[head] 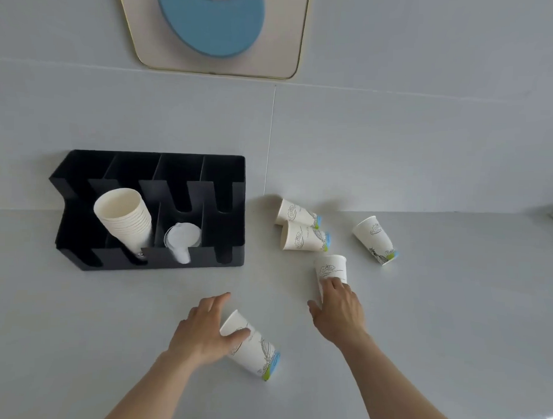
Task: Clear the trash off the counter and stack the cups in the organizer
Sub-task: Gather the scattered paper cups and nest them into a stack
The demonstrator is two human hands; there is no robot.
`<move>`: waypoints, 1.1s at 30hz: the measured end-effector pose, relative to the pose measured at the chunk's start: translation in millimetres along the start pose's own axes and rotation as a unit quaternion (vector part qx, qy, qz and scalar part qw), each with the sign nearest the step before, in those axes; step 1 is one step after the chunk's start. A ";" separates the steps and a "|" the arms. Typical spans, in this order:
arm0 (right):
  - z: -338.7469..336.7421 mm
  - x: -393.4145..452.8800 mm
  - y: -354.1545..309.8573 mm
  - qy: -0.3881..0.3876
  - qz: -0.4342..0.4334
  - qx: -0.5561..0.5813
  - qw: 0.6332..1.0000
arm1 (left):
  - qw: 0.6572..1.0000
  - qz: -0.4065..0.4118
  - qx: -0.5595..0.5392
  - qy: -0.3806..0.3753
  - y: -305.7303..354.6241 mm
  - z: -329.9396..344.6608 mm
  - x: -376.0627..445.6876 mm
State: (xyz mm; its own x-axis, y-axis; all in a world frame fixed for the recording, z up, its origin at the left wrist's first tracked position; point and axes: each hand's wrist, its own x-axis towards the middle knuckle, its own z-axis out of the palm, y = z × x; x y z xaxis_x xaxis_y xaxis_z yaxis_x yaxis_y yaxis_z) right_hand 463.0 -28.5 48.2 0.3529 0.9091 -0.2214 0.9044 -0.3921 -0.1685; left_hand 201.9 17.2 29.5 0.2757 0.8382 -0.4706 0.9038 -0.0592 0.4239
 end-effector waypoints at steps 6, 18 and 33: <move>4.8 47.4 28.5 0.022 0.036 0.051 0.998 | 0.975 -0.197 -0.103 -0.011 23.1 21.1 10.8; 12.2 94.3 43.6 -0.009 0.122 0.179 0.976 | 0.958 -0.131 -0.239 0.092 56.6 32.6 30.4; -23.5 45.4 7.7 0.134 -0.010 0.357 0.924 | 0.966 0.070 -0.168 0.185 65.5 47.3 19.9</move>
State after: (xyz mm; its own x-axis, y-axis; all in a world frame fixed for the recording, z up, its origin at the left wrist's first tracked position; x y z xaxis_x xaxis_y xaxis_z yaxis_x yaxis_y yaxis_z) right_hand 491.6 13.1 59.4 0.4709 0.8820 0.0182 0.5558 -0.2805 -0.7826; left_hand 282.0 4.3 11.3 0.1960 0.9746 -0.1079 0.6911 -0.0593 0.7203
